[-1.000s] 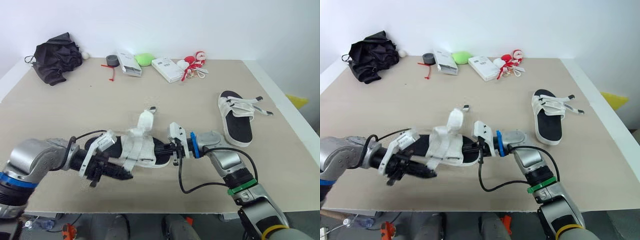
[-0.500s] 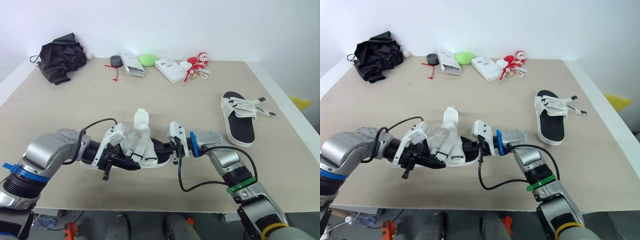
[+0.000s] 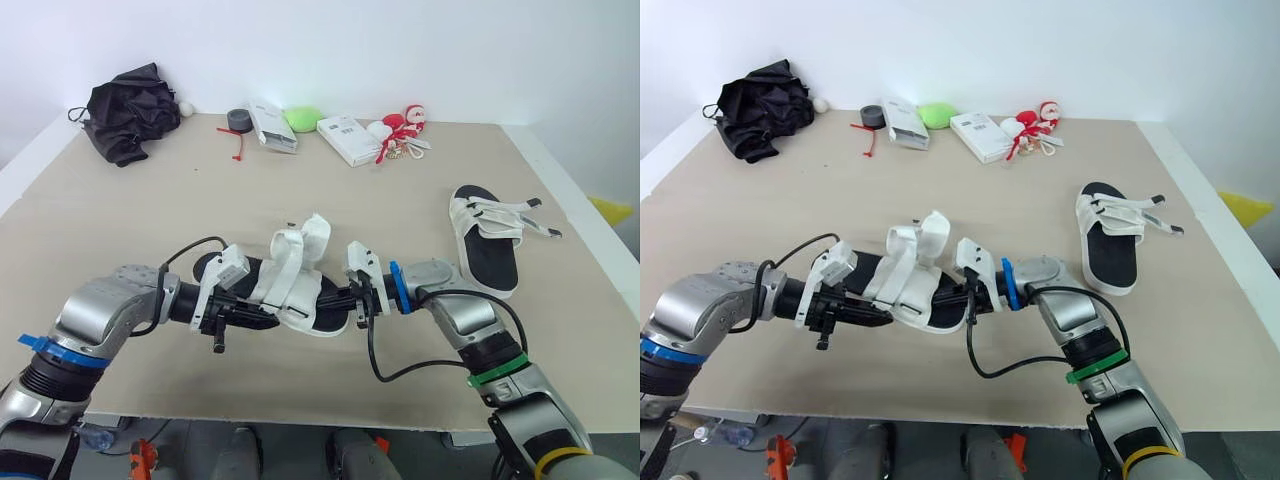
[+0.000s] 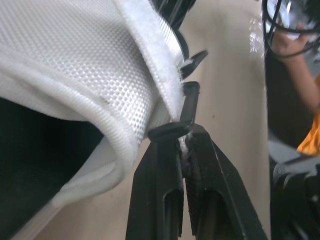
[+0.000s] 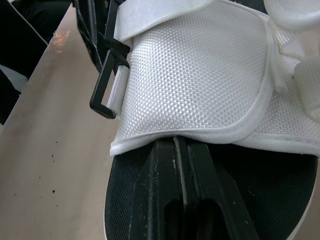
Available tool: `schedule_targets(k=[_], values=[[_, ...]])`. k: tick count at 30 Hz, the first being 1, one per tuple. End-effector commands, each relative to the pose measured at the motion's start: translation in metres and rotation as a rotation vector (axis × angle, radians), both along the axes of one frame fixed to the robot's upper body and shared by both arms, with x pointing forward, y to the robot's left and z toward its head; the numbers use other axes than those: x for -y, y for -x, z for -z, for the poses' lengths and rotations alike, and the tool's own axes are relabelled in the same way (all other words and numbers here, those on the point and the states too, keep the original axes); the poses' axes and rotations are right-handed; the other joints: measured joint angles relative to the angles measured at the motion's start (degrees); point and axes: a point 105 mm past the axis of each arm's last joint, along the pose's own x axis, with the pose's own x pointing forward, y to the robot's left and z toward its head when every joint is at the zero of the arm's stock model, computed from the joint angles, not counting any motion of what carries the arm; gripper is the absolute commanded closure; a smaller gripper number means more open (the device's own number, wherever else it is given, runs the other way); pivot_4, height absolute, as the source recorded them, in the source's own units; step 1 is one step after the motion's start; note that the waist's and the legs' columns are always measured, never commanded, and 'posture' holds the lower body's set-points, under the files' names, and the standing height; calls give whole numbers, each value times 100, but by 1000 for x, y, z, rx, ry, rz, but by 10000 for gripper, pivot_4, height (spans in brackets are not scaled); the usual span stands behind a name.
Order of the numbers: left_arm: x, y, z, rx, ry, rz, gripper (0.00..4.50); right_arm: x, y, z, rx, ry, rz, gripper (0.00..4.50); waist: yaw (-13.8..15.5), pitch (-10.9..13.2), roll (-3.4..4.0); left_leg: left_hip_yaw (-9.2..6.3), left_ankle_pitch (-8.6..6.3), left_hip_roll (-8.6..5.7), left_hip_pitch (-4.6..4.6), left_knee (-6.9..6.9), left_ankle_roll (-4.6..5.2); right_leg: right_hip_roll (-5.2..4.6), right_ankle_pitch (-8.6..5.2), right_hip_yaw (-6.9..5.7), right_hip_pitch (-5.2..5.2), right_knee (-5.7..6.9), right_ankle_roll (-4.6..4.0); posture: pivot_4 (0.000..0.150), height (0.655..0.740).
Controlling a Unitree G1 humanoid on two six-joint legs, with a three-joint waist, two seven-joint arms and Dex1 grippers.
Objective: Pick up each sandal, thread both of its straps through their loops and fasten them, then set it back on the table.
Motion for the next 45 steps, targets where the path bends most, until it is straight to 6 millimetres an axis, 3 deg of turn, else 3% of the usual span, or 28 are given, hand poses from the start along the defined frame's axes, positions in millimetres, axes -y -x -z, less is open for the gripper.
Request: schedule_targets(k=[1,7,11,17,21,26,29,35,38,41,45], values=[[6,8,-8,-5,31,36,44755,-1,-2,-9,23,1,3,45000,4,0,0,0,0,0,0,0,0,0,0,0,0,0,0,1500,7380],[5,9,-4,-12,14,24,44755,-6,2,-16,16,-21,-10,45000,6,1,1,0,0,1,-2,-3,0,1,0,-1,-4,-1,0,1500,7380],[-1,7,8,21,-68,-16,44755,-6,-1,3,10,55,28,45000,7,1,2,0,0,1,-3,-3,0,1,0,0,-5,-1,0,1500,7380],[-12,-22,28,126,-99,-337,44755,-6,-3,10,2,70,57,45000,8,-4,8,3,1,4,17,0,2,1,9,3,11,-1,-6,1500,7380],[-2,-1,17,30,60,-334,44755,-6,-2,12,-2,70,54,45000,5,-4,6,4,17,4,22,6,13,1,18,7,13,-2,-34,1500,7380],[-7,40,18,-57,-3,-154,44755,-5,-3,13,-5,77,47,45000,-1,-4,3,9,27,4,14,0,2,1,24,13,0,-3,-25,1500,7380],[-11,52,15,-90,-20,-90,44755,-6,-4,12,-4,77,44,45000,-2,-3,5,10,25,5,13,-9,-2,2,27,12,-5,-6,-17,1500,7380],[-9,88,-28,-167,57,144,44755,-6,-5,11,2,80,35,45000,-19,0,0,13,23,12,9,-11,-6,4,12,11,-12,-8,-42,1500,7380],[-12,100,-40,-163,31,217,44755,-4,-6,11,6,84,35,45000,-27,1,4,13,22,13,9,-13,-7,5,10,10,-14,-8,-46,1500,7380],[-8,91,-60,-98,85,229,44755,-3,-7,10,7,86,36,45000,-19,3,2,15,20,12,9,-13,-10,2,6,11,-12,-11,-49,1500,7380],[3,52,-97,0,284,133,44755,-4,-9,11,9,88,35,45000,8,4,-3,13,20,11,5,-9,-9,4,9,6,-11,-12,-45,1500,7380]])
